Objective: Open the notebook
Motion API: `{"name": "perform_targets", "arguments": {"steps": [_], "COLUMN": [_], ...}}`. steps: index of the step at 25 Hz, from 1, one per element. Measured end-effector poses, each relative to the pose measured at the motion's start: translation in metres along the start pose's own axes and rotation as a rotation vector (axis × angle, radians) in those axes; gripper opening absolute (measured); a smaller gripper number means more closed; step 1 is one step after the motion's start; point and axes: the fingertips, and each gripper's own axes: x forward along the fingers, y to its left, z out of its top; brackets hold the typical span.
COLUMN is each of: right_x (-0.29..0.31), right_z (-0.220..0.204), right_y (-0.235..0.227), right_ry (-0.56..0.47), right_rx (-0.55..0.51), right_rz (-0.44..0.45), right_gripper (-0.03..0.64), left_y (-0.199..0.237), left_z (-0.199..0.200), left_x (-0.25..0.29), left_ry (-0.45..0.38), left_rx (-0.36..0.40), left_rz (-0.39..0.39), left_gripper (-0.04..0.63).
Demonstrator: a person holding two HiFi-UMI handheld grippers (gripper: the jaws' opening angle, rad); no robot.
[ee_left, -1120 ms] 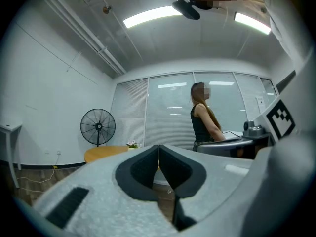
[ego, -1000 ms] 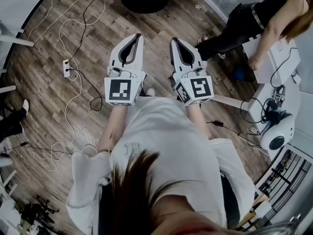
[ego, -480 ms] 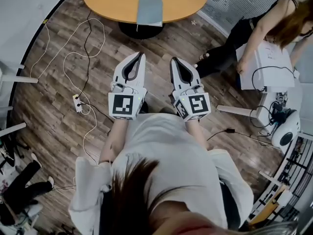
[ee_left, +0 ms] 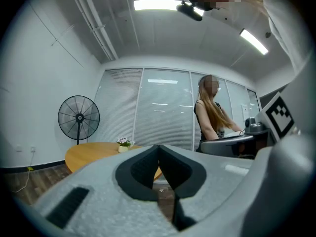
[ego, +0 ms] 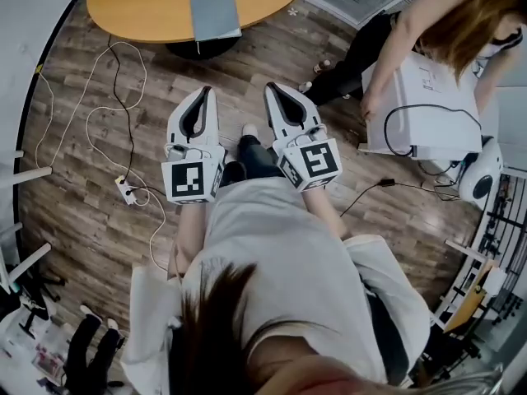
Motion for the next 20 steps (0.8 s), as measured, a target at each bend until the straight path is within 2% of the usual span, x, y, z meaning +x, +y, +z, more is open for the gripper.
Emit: {"name": "perform_targets", "arguments": {"steps": [8,20], "right_x": [0.043,0.123], "right_z": [-0.003,0.006], "right_y": [-0.038,-0.131], "right_ry": [-0.005,-0.007], "right_rx": [0.037,0.059], "right_rz": [-0.013,-0.019], "right_gripper": [0.002,0.002], "left_y": [0.015,0.043], "left_z": [-0.002,0.009], "left_x": [0.050,0.169], "left_ry": [0.012,-0.007], "left_rx": [0.022,0.049], "left_rz": [-0.002,0.015], "left_gripper": [0.017,0.017]}}
